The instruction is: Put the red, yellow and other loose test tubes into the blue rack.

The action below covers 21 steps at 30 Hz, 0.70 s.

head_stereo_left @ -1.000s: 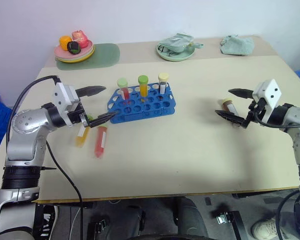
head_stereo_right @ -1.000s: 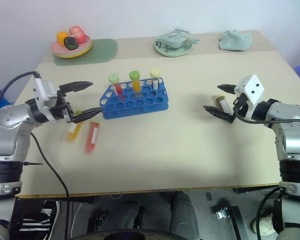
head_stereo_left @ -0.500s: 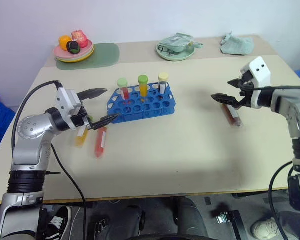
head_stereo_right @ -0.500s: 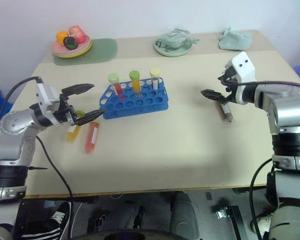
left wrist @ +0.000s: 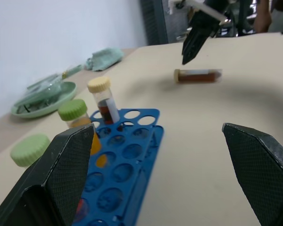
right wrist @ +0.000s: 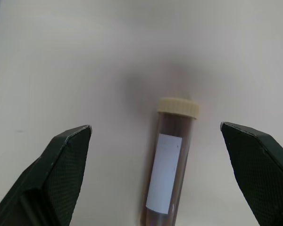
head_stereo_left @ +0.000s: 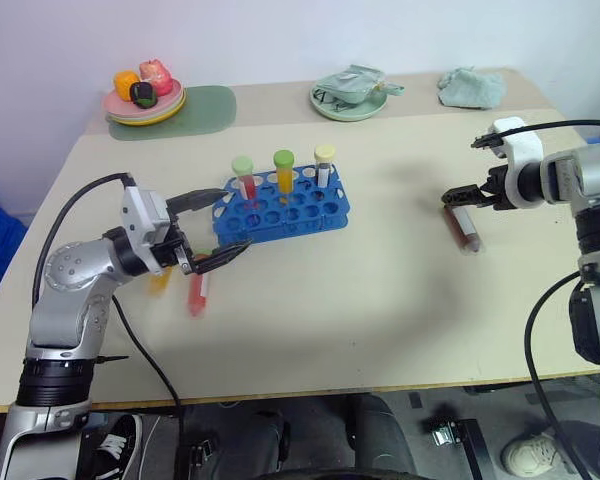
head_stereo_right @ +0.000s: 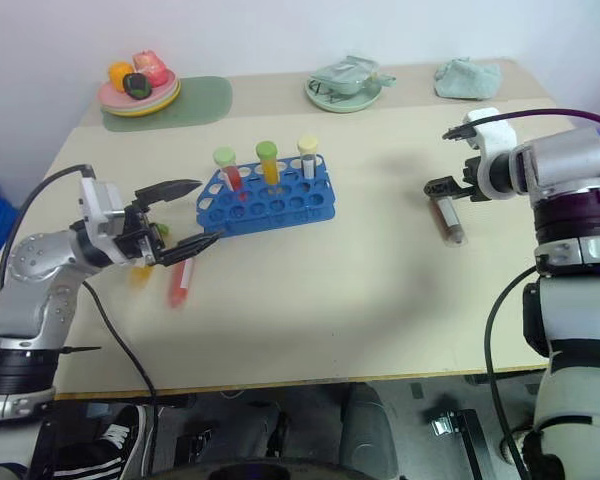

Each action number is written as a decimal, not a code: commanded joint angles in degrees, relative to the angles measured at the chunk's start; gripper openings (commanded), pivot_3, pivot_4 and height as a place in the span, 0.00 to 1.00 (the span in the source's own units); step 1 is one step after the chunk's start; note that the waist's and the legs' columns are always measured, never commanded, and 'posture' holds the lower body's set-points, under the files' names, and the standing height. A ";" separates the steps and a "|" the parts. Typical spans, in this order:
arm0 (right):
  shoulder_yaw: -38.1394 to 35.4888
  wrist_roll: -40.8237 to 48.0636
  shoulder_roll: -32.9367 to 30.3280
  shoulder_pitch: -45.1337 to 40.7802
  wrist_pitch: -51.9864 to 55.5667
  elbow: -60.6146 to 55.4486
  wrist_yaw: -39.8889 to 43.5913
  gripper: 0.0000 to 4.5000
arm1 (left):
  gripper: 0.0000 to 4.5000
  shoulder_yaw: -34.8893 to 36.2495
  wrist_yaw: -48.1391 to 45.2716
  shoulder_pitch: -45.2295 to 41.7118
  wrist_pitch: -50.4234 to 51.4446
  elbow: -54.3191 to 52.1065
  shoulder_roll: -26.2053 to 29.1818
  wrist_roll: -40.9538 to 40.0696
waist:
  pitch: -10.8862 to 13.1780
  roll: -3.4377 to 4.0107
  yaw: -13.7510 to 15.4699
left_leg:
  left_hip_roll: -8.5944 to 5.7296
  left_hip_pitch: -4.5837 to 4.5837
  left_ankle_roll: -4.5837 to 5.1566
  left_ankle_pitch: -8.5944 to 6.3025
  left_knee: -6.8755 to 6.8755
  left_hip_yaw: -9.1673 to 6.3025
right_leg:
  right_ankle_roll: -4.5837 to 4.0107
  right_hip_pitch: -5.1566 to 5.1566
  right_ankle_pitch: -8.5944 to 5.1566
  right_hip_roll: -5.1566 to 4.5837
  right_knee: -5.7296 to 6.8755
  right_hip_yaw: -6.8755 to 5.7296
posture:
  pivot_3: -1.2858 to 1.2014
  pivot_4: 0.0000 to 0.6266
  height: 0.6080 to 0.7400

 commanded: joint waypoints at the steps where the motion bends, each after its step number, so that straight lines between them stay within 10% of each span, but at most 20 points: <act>1: 2.92 -3.11 0.44 -3.74 -2.11 4.16 2.71 1.00 | 0.99 1.94 1.43 1.71 0.83 -4.36 0.78 -1.26 | 0.00 0.00 0.02 | 0.00 0.00 0.00 0.00 0.00 0.00 | 0.00 0.00 0.00 0.00 0.00 0.00 | 0.52 0.24 1.00; 21: 1.89 -11.33 8.70 -13.10 -6.29 31.95 -0.91 1.00 | 0.99 3.80 5.63 6.79 2.35 -10.24 1.21 -1.43 | 0.01 0.02 -0.40 | 0.00 0.00 -0.01 0.00 -0.02 -0.02 | 0.00 -0.05 0.01 0.02 0.04 0.04 | 0.52 0.24 1.00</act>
